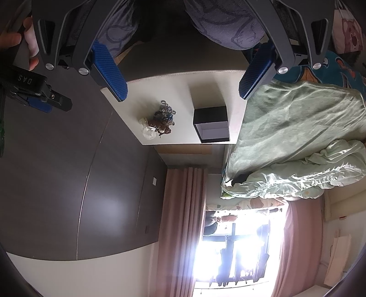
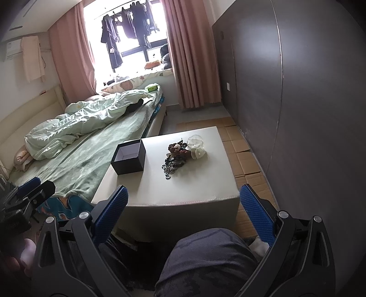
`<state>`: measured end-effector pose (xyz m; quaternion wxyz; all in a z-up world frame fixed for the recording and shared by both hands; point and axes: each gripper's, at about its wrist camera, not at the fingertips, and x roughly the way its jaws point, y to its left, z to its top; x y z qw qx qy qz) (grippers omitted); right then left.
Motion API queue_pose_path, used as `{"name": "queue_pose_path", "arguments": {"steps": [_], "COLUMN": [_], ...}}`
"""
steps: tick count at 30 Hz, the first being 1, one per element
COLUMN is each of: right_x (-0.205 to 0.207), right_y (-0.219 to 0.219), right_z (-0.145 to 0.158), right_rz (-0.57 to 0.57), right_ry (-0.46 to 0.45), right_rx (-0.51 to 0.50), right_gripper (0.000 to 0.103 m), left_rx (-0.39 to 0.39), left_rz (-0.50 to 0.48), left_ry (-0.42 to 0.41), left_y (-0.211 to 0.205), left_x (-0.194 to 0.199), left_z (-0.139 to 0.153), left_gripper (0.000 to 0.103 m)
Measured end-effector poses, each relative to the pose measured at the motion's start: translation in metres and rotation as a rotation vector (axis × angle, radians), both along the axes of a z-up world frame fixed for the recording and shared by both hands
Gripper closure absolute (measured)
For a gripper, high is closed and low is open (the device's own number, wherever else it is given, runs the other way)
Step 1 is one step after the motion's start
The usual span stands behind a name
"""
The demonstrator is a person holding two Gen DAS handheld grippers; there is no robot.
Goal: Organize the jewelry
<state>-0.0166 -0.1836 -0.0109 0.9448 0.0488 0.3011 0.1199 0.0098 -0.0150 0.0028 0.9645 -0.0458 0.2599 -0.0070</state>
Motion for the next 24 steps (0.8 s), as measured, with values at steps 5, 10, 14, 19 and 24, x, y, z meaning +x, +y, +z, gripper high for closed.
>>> {"name": "queue_pose_path", "arguments": {"steps": [5, 10, 14, 19, 24], "right_x": [0.014, 0.035, 0.057, 0.086, 0.113], "right_y": [-0.001, -0.007, -0.009, -0.011, -0.016], "right_z": [-0.005, -0.012, -0.016, -0.024, -0.032], "right_rz": [-0.002, -0.017, -0.024, -0.020, -0.019], "right_ry": [0.014, 0.043, 0.060, 0.078, 0.103], "right_rx": [0.006, 0.022, 0.029, 0.050, 0.082], "right_gripper": [0.005, 0.005, 0.005, 0.005, 0.006], "left_rx": [-0.003, -0.011, -0.030, -0.053, -0.067], "left_rz": [-0.009, -0.021, -0.031, -0.042, -0.059], "left_ry": [0.029, 0.053, 0.072, 0.095, 0.123], "left_y": [-0.001, -0.001, 0.001, 0.004, 0.003], "left_x": [0.019, 0.040, 0.058, 0.086, 0.118], "left_z": [-0.005, -0.010, -0.015, -0.023, -0.030], "left_gripper": [0.008, 0.008, 0.008, 0.008, 0.016]}}
